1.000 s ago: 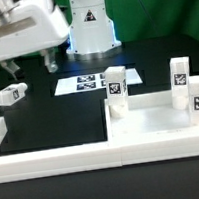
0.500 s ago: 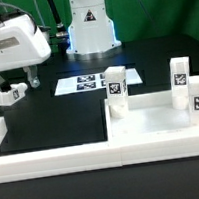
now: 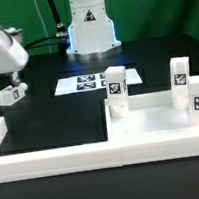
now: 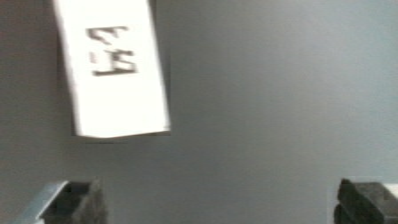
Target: Assemble square table
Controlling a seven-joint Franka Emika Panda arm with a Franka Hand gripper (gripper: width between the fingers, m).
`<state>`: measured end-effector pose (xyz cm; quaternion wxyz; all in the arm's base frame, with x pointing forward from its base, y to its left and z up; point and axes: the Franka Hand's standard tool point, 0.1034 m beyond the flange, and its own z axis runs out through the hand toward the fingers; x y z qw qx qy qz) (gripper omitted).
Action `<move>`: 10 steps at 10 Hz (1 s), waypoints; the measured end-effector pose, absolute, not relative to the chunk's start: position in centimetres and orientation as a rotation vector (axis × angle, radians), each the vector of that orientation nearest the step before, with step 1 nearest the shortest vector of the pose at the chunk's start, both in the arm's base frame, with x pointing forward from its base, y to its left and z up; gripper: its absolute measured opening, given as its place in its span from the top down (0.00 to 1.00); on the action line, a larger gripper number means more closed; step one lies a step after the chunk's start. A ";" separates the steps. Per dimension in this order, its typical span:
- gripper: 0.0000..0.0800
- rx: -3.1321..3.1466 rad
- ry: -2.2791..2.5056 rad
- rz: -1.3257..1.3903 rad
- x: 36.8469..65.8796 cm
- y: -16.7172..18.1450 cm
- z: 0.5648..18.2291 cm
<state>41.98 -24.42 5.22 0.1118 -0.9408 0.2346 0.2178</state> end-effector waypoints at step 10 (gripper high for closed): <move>0.19 -2.478 0.656 1.123 38.9 -24.1 2.4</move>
Offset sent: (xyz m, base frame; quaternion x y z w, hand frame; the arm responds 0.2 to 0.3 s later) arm 0.0000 0.0000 0.0000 0.0000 -0.1938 0.0000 0.9810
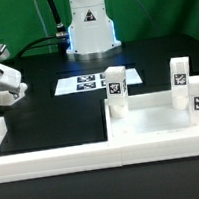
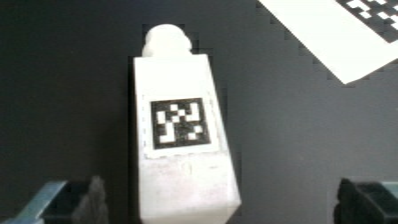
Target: Assemble square table
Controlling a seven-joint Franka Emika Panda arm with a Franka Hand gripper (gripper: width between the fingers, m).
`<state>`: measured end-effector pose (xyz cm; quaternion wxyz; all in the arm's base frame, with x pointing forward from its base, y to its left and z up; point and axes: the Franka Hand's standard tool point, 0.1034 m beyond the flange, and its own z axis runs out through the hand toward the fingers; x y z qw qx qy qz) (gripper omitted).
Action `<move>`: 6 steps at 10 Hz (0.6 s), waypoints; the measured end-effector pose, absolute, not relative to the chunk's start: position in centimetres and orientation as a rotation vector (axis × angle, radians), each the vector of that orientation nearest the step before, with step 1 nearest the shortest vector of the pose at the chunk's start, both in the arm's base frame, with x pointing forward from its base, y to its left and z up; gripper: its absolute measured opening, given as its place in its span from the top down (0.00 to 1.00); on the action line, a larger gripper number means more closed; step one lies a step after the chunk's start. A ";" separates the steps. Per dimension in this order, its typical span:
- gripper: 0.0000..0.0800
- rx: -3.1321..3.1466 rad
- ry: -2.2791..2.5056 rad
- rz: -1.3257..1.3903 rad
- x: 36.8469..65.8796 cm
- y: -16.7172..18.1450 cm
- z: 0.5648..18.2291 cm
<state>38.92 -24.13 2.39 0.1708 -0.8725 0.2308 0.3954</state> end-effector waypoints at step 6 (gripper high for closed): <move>0.19 -2.409 0.710 1.201 36.6 -23.4 0.7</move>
Offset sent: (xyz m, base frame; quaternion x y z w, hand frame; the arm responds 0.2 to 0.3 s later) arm -0.0135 0.0164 -0.0252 0.0338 -0.0236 0.0379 0.9984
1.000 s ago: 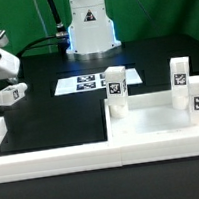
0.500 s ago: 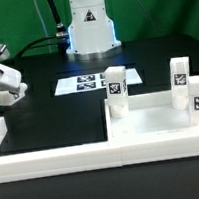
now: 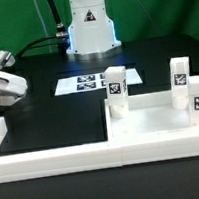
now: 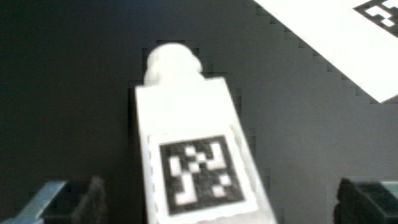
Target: Assemble square table
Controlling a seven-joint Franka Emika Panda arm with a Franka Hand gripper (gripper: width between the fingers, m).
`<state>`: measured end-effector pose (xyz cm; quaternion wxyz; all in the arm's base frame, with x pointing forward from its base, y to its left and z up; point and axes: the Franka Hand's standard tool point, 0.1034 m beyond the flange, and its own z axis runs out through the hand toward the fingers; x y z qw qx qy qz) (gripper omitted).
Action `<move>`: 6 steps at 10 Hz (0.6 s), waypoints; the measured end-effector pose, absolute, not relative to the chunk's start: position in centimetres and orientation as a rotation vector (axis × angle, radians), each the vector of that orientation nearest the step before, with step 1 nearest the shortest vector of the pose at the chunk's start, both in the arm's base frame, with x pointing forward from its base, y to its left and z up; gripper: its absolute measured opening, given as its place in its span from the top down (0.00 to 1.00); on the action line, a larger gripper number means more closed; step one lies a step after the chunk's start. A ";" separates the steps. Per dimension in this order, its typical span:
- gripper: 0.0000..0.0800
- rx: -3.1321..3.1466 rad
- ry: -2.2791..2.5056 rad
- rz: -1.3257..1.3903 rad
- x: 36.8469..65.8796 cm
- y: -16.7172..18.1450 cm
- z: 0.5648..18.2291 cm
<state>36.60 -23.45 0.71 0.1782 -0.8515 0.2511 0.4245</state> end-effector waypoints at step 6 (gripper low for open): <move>0.64 -2.407 0.711 1.203 36.5 -23.4 0.7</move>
Offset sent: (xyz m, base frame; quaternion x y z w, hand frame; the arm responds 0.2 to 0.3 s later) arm 0.0000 0.0000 0.0000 0.0000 0.0000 0.0000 1.0000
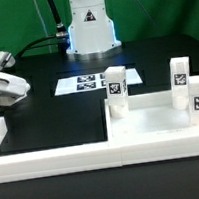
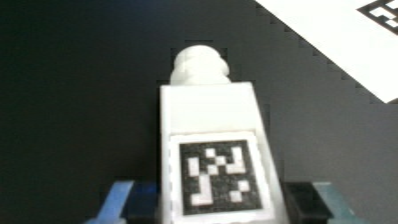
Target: Assemble square table
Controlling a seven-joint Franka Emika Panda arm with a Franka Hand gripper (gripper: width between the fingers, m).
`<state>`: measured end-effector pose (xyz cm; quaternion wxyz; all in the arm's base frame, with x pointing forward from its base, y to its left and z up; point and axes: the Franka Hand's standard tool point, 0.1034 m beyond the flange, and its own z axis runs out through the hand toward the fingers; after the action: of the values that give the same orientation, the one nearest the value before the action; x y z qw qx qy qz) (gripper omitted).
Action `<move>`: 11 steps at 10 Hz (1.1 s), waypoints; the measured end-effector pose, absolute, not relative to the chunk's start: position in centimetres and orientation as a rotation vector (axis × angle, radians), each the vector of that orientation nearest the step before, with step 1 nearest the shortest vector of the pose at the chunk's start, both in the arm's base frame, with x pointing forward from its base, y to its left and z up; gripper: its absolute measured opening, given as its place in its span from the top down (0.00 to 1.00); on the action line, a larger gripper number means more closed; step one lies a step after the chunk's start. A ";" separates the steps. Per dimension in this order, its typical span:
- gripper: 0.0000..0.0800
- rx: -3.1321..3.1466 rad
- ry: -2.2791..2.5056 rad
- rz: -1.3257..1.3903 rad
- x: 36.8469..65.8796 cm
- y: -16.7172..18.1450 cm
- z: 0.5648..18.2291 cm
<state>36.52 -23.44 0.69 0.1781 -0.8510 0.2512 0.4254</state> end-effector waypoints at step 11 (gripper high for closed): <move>0.64 -2.630 0.564 0.950 42.6 -21.7 8.2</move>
Offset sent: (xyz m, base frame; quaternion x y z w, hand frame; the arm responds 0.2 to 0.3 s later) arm 0.0000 0.0000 0.0000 0.0000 0.0000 0.0000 1.0000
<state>42.63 -21.68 8.21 0.1441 -0.9124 0.1956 0.3295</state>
